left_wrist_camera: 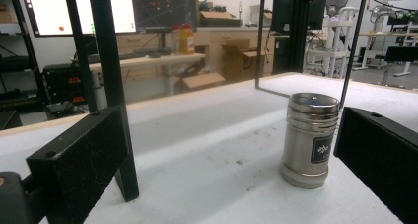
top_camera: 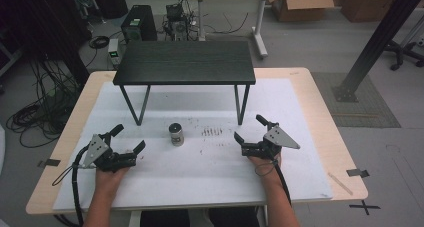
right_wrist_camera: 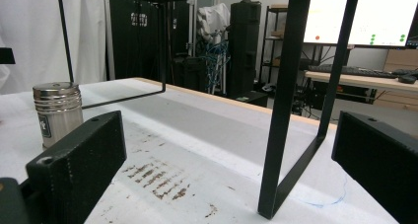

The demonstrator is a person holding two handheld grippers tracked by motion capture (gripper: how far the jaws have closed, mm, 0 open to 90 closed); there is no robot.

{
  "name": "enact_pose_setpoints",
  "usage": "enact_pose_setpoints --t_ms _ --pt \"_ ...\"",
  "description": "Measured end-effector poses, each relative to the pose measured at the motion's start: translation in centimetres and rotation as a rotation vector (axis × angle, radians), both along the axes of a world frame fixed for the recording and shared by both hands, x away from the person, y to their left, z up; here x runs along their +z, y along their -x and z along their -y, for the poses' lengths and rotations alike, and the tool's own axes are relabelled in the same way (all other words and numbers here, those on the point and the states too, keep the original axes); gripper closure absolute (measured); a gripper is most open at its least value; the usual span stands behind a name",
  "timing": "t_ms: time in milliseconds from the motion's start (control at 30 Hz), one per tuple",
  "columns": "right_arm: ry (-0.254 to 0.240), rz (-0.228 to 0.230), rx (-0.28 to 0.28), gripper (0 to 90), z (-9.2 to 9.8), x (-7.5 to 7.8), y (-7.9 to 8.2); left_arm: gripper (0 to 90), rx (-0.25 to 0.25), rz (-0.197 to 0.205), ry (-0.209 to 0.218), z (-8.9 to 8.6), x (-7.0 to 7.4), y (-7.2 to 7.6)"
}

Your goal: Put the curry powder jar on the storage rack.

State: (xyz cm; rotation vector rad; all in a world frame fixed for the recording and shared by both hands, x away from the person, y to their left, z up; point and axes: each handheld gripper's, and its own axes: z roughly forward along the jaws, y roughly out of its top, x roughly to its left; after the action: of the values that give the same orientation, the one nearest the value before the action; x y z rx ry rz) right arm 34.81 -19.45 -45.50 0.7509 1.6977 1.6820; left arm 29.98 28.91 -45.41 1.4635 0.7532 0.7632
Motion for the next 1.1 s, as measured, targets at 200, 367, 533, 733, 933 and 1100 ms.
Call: enact_pose_setpoints --t_ms 200,367,533,733,933,1100 --pt "-0.003 -0.003 0.001 0.0 0.02 0.0 -0.01 0.5 0.0 -0.005 0.004 -0.04 0.01 -0.04" --pt "-0.005 0.0 -0.001 0.0 0.05 -0.01 0.0 0.5 -0.002 -0.009 0.004 -0.03 0.02 -0.09" --pt "-0.004 0.001 -0.001 0.0 0.03 -0.01 0.02 0.4 -0.001 -0.003 0.0 -0.01 0.01 -0.03" --pt "-0.002 0.002 0.0 0.0 0.02 -0.01 0.02 0.2 0.001 -0.001 0.004 -0.03 0.0 -0.01" --pt "-0.002 0.002 0.0 0.0 0.01 -0.01 0.02 0.2 0.001 -0.001 0.005 -0.04 0.0 -0.01" --pt "-0.003 0.001 0.0 0.0 0.03 -0.01 0.02 0.2 0.001 0.001 0.002 -0.02 0.0 0.01"
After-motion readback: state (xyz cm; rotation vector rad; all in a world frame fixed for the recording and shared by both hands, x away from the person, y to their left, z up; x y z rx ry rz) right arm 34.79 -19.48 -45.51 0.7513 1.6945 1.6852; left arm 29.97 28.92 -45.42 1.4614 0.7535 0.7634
